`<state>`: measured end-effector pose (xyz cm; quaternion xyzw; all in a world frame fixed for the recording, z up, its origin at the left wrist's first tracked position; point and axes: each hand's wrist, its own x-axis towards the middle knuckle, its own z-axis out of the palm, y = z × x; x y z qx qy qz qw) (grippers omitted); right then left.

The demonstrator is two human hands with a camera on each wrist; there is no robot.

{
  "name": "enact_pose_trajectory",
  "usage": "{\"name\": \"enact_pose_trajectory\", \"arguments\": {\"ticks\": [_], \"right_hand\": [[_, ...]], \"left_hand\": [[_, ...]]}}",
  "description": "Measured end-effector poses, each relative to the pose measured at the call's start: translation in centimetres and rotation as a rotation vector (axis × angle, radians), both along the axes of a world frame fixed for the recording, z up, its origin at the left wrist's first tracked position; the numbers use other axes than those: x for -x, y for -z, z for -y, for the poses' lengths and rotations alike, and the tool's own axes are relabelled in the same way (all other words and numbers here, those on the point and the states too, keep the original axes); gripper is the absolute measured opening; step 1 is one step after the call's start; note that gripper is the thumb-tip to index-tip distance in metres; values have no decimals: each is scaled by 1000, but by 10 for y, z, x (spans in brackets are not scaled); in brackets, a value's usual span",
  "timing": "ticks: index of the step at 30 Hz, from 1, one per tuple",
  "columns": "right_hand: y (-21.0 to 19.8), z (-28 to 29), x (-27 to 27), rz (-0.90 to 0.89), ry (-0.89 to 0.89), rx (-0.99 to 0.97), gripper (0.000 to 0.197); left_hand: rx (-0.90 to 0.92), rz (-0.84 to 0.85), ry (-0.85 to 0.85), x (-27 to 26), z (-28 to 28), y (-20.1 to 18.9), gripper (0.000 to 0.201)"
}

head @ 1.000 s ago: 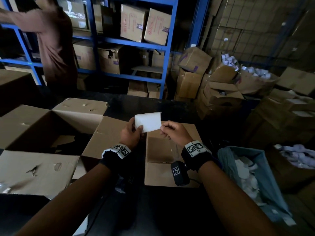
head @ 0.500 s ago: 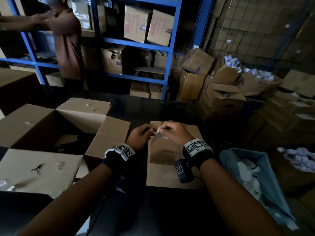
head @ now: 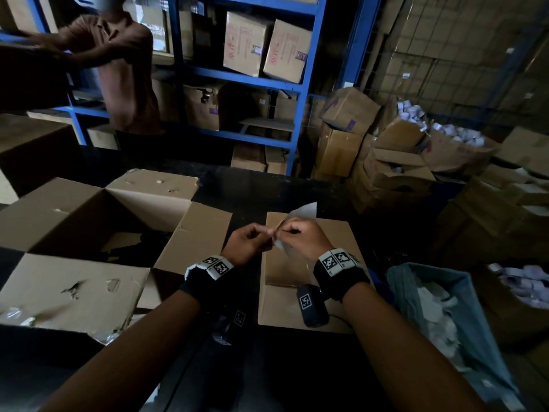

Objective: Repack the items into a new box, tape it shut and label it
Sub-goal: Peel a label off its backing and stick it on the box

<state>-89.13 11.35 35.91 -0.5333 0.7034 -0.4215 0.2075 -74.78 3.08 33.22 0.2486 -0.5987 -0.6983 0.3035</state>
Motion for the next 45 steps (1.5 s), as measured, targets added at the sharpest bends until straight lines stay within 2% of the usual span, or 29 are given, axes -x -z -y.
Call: {"name": "enact_pose_trajectory", "arguments": {"ticks": [6,9,13,16,21,26,30,33,35,37,40,45], "right_hand": [[-3,-5,-3,107,76,-43,7],[-2,-4,-1,184,192,-23,4],[-10,-6,14,234,354,49,11],[-21,-11,23,316,313,117,16],[-28,-17,29,269,215,139,20],[-27,-21,22,330,229,180,11],[-21,-18,29,238,238,141,20],[-23,-15,42,103,274,115,12],[-27,-15,53,23,300,109,22],[-31,-17,65,-3,334,113,22],[-35,-20,85,7,396,127,17],[-38,-33,107,124,535,228,11]], "left_hand": [[62,69,-139,3,7,8,13],[66,106,-204,7,11,12,15],[54,167,-240,8,20,17,17],[69,211,-237,7,23,18,17],[65,240,-271,5,31,20,17],[149,245,-353,5,25,14,16],[162,255,-405,1,22,17,15],[197,326,-435,-5,20,20,15],[220,352,-466,-9,16,21,13],[237,386,-497,-16,14,24,13],[189,411,-525,-30,19,35,13],[117,492,-566,-60,28,45,18]]}}
